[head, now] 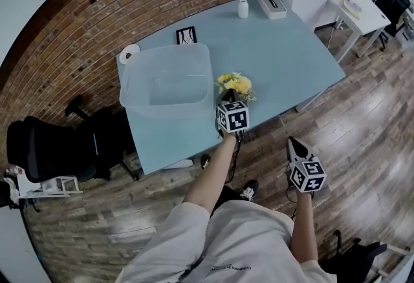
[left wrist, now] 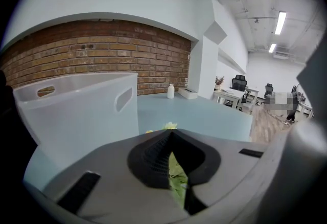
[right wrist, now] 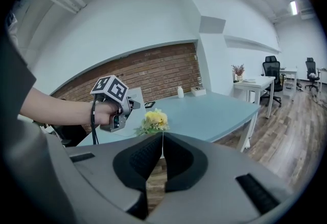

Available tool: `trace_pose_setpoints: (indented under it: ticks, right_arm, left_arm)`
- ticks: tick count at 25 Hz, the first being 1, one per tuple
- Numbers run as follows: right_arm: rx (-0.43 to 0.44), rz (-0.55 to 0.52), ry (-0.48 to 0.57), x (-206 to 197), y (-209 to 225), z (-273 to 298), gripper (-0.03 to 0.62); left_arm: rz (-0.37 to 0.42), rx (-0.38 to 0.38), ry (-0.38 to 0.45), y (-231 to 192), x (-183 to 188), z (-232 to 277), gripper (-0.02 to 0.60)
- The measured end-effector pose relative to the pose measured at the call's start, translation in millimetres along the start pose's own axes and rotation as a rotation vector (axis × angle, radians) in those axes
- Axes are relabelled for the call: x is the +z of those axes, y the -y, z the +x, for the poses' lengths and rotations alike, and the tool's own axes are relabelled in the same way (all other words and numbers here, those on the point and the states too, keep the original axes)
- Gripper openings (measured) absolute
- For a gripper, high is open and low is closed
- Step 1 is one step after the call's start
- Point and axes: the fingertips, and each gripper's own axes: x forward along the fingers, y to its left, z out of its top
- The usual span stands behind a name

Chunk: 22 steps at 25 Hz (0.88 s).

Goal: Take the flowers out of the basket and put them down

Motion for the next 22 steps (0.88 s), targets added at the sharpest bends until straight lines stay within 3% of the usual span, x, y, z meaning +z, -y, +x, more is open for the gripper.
trace_pose_setpoints:
  ticks: [9,14,22]
  right_arm:
    - [0.076,-0.028,0.017,22,-48,40,0.002]
    - [0.136,-0.067,0.035,39,-86,68,-0.006]
    - [0.165,-0.045,-0.015,35,-124,102,-0.006]
  left_arm:
    - [-0.034,0.004,-0.002,-8,-17,-55,0.018]
    - [-0.085,0.045,0.032,-42,-26,-102,0.018]
    - [-0.045,0.101,0.038,-101,-43,-179,0.017]
